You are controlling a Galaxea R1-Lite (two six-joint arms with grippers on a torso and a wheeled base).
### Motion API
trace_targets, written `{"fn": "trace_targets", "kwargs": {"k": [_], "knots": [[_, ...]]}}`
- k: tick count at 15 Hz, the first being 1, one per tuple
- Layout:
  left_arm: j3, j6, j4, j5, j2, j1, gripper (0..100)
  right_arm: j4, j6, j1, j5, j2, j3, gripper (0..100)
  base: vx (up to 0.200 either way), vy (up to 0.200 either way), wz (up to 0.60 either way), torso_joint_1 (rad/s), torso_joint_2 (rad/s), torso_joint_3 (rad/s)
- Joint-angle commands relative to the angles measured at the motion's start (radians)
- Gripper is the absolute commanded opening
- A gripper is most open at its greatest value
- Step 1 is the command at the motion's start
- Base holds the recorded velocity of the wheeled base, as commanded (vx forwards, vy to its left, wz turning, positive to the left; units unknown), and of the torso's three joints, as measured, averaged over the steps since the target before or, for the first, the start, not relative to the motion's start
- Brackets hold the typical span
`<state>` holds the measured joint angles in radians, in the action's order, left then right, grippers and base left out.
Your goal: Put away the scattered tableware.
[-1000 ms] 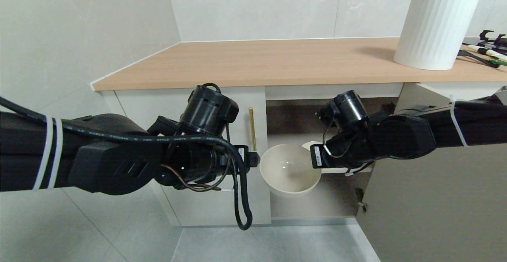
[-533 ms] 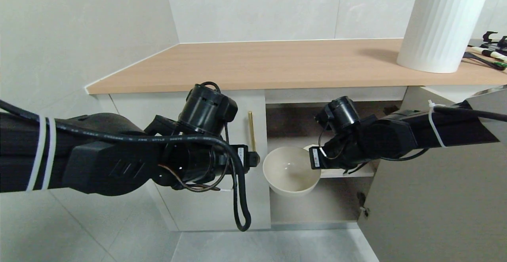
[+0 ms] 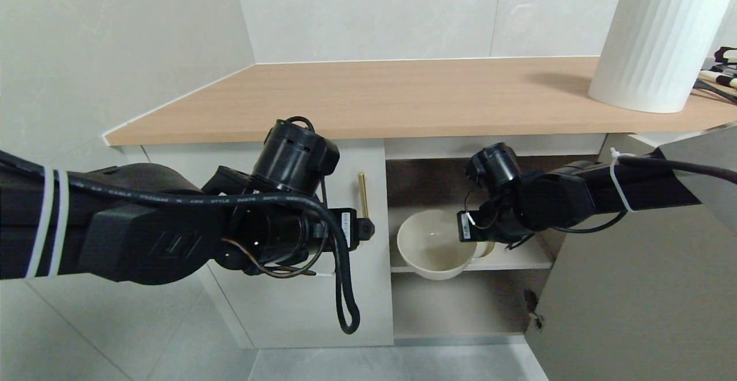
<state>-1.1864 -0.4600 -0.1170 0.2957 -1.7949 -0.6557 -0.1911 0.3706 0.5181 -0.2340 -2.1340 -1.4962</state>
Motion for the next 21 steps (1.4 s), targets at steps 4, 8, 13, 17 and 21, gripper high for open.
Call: {"fn": "trace_targets", "kwargs": {"k": [4, 8, 13, 17, 21], "knots": [[0.001, -0.002, 0.000, 0.000, 0.023, -0.001, 100, 0.002, 0.077, -0.110, -0.021, -0.156, -0.147, 0, 0.000, 0.000, 0.00, 0.000, 0.00, 0.000], [0.001, -0.002, 0.000, 0.000, 0.020, -0.001, 100, 0.001, 0.140, -0.162, -0.021, -0.225, -0.245, 0, 0.000, 0.000, 0.00, 0.000, 0.00, 0.000], [0.001, -0.002, 0.000, 0.000, 0.017, -0.001, 100, -0.001, 0.160, -0.205, -0.027, -0.297, -0.320, 0, 0.000, 0.000, 0.00, 0.000, 0.00, 0.000], [-0.001, -0.002, 0.000, 0.000, 0.017, -0.001, 100, -0.073, 0.186, -0.202, -0.028, -0.277, -0.291, 0, 0.000, 0.000, 0.00, 0.000, 0.00, 0.000], [0.002, -0.002, 0.022, 0.000, 0.015, -0.001, 100, -0.036, 0.214, -0.168, -0.030, -0.207, -0.174, 0, 0.000, 0.000, 0.00, 0.000, 0.00, 0.000]]}}
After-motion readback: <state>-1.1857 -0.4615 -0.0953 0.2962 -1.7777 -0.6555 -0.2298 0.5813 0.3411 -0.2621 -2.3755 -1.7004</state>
